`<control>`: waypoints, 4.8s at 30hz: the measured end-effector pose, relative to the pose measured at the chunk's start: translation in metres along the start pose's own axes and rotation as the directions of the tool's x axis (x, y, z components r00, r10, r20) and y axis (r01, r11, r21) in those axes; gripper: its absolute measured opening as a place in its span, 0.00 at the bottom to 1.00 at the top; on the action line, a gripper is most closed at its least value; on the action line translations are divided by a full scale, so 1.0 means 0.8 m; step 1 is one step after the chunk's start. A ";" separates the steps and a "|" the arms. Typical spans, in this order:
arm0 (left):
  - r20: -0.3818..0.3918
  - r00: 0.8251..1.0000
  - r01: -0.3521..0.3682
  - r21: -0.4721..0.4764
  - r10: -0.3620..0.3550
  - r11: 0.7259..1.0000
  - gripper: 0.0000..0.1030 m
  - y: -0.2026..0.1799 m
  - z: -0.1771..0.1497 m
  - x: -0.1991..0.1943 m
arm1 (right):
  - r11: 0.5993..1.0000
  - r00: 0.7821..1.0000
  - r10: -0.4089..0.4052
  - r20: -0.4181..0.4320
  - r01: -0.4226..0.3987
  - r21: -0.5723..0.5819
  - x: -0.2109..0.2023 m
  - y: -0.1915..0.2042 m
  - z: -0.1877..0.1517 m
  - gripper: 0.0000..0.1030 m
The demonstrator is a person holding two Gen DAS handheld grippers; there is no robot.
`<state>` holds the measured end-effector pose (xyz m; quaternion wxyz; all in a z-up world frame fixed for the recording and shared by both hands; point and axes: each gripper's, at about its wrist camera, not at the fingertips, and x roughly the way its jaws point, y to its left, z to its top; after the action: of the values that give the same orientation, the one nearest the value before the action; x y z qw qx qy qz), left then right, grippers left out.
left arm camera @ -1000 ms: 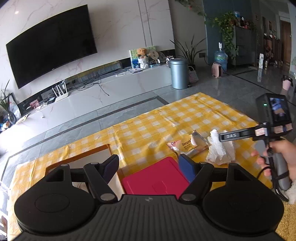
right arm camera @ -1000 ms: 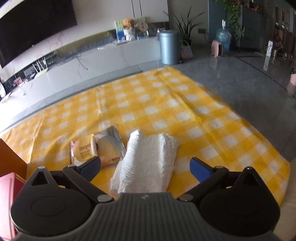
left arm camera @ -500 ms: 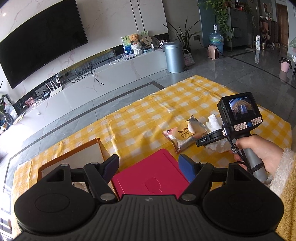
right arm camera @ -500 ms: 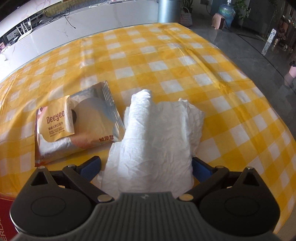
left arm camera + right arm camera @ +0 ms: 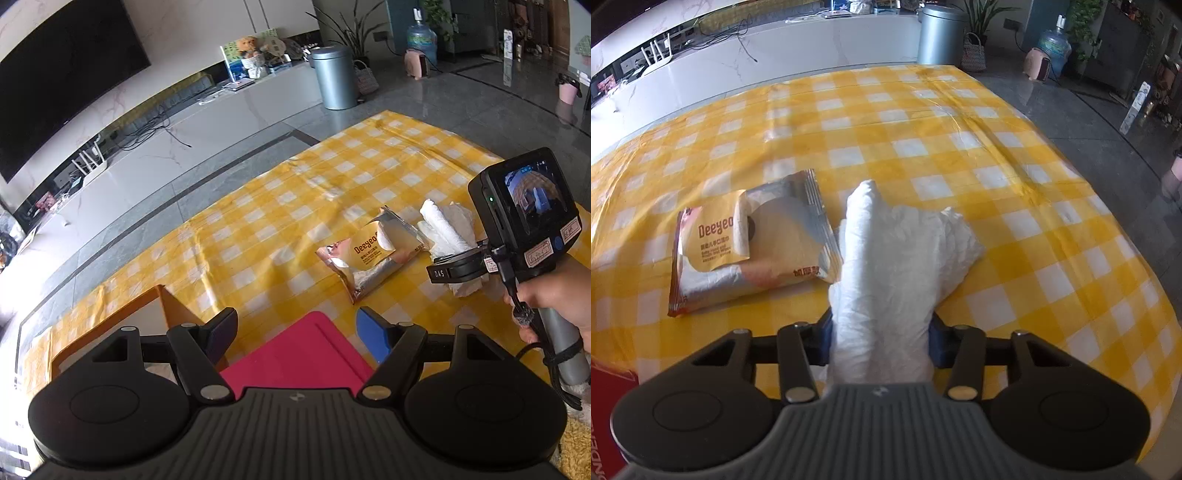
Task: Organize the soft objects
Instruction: 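Grasp the white tissue with the right gripper and lift it, then grasp the silver Deeyeo wipes packet with the left gripper while the right gripper holds the tissue, then carry the tissue and wipes packet over the cardboard box with both grippers, then lower the white tissue into the cardboard box and open the right gripper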
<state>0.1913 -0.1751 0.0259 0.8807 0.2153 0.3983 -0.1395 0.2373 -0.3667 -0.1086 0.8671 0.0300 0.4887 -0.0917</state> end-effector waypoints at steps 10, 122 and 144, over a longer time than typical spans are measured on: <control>-0.084 0.996 0.059 0.400 -0.028 0.915 0.83 -0.080 0.050 0.103 | 0.993 0.994 0.105 -0.011 -0.104 0.063 -0.018 -0.032 -0.009 0.26; 0.517 0.849 0.332 -0.682 0.109 0.652 0.54 0.278 -0.230 -0.134 | 0.689 0.723 0.680 0.118 -0.577 -0.439 -0.282 0.248 -0.043 0.19; 0.519 0.851 0.367 -0.701 0.083 0.612 0.54 0.287 -0.281 -0.122 | 0.767 0.980 0.155 -0.125 -0.199 -0.611 -0.090 0.420 -0.039 0.21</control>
<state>0.0800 0.1418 0.0292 0.9419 -0.2654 0.1912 -0.0762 0.2378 -0.0229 -0.0765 0.8164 -0.2075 0.5156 0.1570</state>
